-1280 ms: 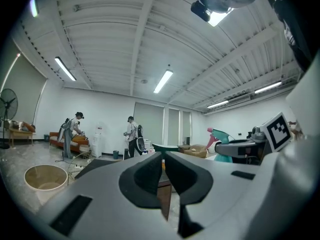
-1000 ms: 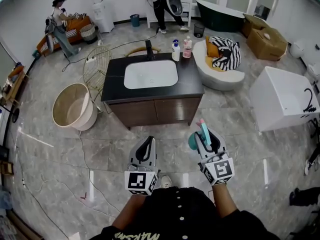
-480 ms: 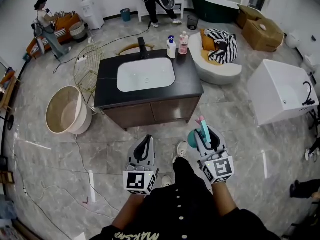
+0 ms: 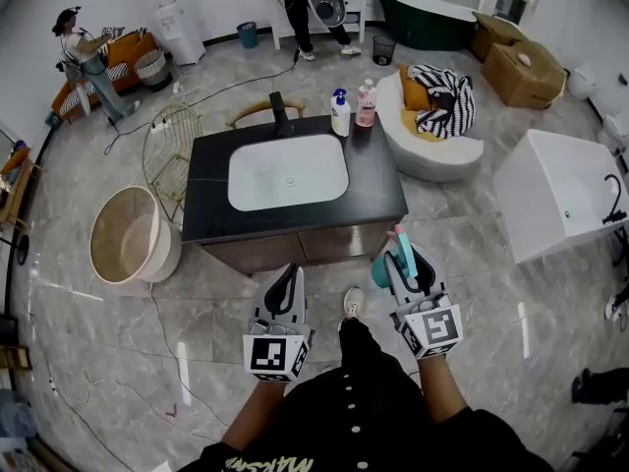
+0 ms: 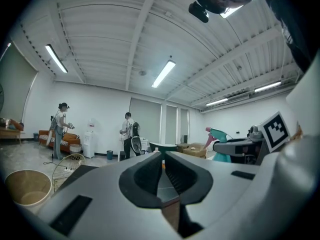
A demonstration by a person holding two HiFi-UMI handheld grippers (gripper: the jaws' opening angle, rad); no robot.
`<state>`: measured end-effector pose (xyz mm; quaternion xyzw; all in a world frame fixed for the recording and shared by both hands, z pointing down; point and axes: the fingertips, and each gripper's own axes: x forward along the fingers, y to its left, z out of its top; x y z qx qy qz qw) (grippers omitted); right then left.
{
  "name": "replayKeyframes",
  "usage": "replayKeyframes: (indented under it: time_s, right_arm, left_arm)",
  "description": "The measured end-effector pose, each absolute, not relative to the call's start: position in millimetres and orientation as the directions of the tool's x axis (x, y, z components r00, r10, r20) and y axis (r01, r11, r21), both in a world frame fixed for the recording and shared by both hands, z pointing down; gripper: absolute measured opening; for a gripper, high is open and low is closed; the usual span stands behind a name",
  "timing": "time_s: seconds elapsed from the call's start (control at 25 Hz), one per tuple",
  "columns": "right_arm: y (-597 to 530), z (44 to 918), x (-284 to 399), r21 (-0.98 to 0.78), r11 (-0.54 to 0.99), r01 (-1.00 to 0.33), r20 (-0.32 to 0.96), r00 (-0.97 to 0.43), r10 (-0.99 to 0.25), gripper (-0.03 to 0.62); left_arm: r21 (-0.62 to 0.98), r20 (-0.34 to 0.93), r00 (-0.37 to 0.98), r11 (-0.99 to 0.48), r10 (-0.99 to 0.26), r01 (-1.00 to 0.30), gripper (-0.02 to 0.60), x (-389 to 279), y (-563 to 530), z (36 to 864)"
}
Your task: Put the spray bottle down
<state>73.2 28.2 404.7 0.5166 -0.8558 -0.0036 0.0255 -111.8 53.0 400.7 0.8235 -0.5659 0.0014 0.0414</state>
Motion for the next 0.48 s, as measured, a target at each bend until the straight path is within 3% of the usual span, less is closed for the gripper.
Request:
replayKeyframes:
  time_s: [0.48]
  right_arm:
    - [-138.9, 383.4, 79.8, 0.048, 0.516, -0.855, 0.025, -0.515, -0.857, 0.14]
  left_arm:
    - [0.07, 0.037, 0.304, -0.301, -0.952, -0.951, 0.028, -104.0, -101.3, 382.5]
